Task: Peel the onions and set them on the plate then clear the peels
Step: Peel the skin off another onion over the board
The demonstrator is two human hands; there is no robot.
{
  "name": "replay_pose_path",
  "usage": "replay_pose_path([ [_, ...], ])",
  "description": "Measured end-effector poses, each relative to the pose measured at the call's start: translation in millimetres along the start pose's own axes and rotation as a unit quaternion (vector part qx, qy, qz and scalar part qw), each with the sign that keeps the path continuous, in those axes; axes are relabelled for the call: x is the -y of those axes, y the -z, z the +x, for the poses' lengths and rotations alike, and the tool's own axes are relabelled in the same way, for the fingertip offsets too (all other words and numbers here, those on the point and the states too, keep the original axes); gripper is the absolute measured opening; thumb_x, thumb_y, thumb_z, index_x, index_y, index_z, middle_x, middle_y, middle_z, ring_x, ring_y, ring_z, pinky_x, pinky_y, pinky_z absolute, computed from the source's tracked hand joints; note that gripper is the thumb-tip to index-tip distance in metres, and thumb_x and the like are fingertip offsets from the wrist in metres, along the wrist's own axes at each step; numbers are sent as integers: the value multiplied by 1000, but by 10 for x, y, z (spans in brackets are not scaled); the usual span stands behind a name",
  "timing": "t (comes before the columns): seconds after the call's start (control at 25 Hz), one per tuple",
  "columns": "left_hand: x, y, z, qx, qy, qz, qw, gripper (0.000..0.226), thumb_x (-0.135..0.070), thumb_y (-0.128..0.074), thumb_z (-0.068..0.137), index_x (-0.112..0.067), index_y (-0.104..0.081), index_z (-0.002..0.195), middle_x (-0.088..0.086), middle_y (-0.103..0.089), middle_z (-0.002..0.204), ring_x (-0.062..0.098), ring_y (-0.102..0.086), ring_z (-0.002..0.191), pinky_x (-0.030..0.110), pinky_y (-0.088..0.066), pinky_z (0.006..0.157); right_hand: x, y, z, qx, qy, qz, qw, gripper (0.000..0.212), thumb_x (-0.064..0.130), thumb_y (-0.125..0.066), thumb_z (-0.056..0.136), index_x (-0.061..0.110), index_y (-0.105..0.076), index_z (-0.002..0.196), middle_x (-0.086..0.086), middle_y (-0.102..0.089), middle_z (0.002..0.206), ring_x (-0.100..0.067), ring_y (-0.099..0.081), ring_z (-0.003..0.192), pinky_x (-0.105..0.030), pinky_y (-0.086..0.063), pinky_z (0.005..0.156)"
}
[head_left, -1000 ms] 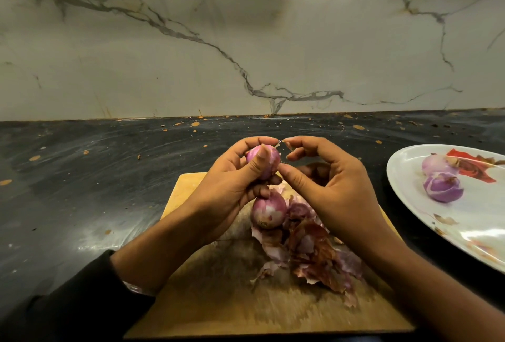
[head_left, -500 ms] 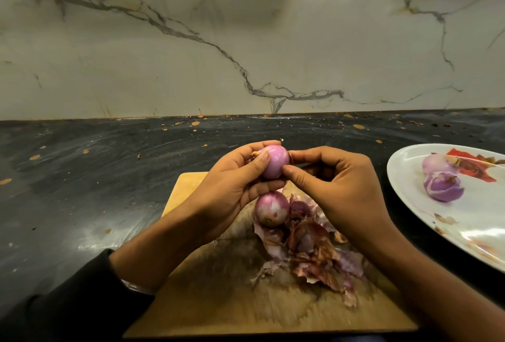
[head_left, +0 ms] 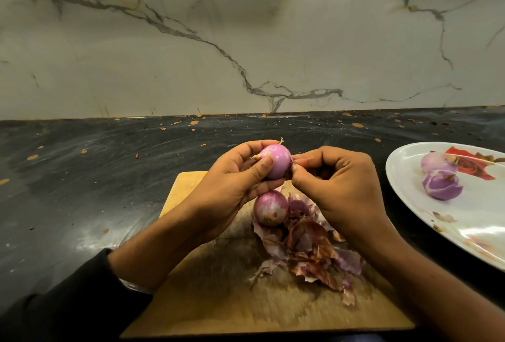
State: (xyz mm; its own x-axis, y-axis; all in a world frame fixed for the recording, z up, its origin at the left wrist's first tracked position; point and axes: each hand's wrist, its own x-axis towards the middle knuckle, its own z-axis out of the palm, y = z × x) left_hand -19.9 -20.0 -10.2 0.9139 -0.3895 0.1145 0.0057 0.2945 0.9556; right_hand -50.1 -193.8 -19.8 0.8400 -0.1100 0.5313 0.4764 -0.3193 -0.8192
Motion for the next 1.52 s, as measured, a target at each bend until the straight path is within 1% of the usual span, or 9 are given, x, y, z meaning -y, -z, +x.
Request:
replay_pose_path([
  [0.12, -5, -10, -3, 4, 4, -8, 1000, 41, -18, -58, 84, -10, -60, 124, 16, -66, 126, 24, -68, 110, 27, -59, 84, 5, -16, -7, -13, -12, -4, 1000, 12, 2, -76, 80, 14, -76, 78, 7, -75, 76, -7, -72, 70, -22, -59, 66],
  [0.32, -11, -23, -11, 15, -3, -8, 1000, 43, -20, -55, 88, -12, -57, 130, 16, -63, 127, 22, -67, 101, 29, -60, 82, 1, -15, 3, -25, -47, 22, 998, 9, 8, -79, 81, 15, -73, 80, -4, -74, 73, -26, -72, 70, -47, -62, 67],
  [0.4, -12, -27, -12, 17, -5, -7, 1000, 41, -21, -53, 89, -12, -58, 129, 15, -63, 127, 20, -68, 101, 29, -60, 83, 14, -21, -1, -17, -49, 26, 998, 6, 14, -77, 83, 16, -71, 84, -4, -73, 76, -29, -71, 72, -51, -61, 69],
  [0.6, -8, -33, -28, 16, -3, -8, 1000, 38, -20, -54, 87, -13, -61, 125, 14, -67, 122, 20, -68, 104, 26, -59, 85, 50, -27, -4, 24, -49, 27, 998, 28, 31, -83, 73, 22, -70, 96, 2, -75, 87, -15, -74, 80, -35, -63, 73],
  [0.84, -18, 6, -9, 5, 9, -9, 1000, 41, -16, -59, 83, -13, -61, 124, 14, -63, 125, 24, -68, 111, 27, -59, 83, 29, 1, 6, 22, -30, 29, 999, 16, 7, -77, 83, 19, -76, 93, 6, -77, 82, -9, -74, 76, -23, -60, 70],
  [1.0, -9, 8, -13, 13, 9, -6, 1000, 40, -16, -58, 84, -12, -61, 124, 14, -63, 127, 26, -66, 115, 29, -59, 86, 11, -6, 9, 13, -29, -3, 999, 6, 10, -77, 85, 16, -76, 84, 5, -75, 76, -9, -72, 69, -26, -61, 66],
  [1.12, -9, -11, -28, 24, 10, -3, 1000, 42, -16, -57, 85, -11, -59, 126, 16, -62, 129, 28, -64, 118, 29, -58, 88, 17, -2, 9, -9, -23, -24, 999, 11, 6, -78, 82, 16, -74, 78, 7, -75, 75, -6, -71, 66, -23, -60, 63],
  [1.36, -15, -17, -19, 27, 15, -25, 999, 42, -15, -53, 89, -10, -57, 131, 20, -61, 131, 27, -64, 119, 31, -57, 91, -33, 19, 25, -13, -51, -10, 999, 13, 7, -78, 82, 17, -70, 82, -4, -73, 75, -26, -72, 71, -50, -61, 68],
  [1.52, -4, -17, -13, 6, 16, -36, 999, 41, -11, -52, 91, -9, -56, 131, 15, -64, 127, 27, -67, 114, 30, -59, 88, -32, 18, 24, 15, -39, -20, 999, 18, 6, -67, 88, 23, -70, 94, -4, -72, 77, -20, -72, 72, -38, -62, 66],
])
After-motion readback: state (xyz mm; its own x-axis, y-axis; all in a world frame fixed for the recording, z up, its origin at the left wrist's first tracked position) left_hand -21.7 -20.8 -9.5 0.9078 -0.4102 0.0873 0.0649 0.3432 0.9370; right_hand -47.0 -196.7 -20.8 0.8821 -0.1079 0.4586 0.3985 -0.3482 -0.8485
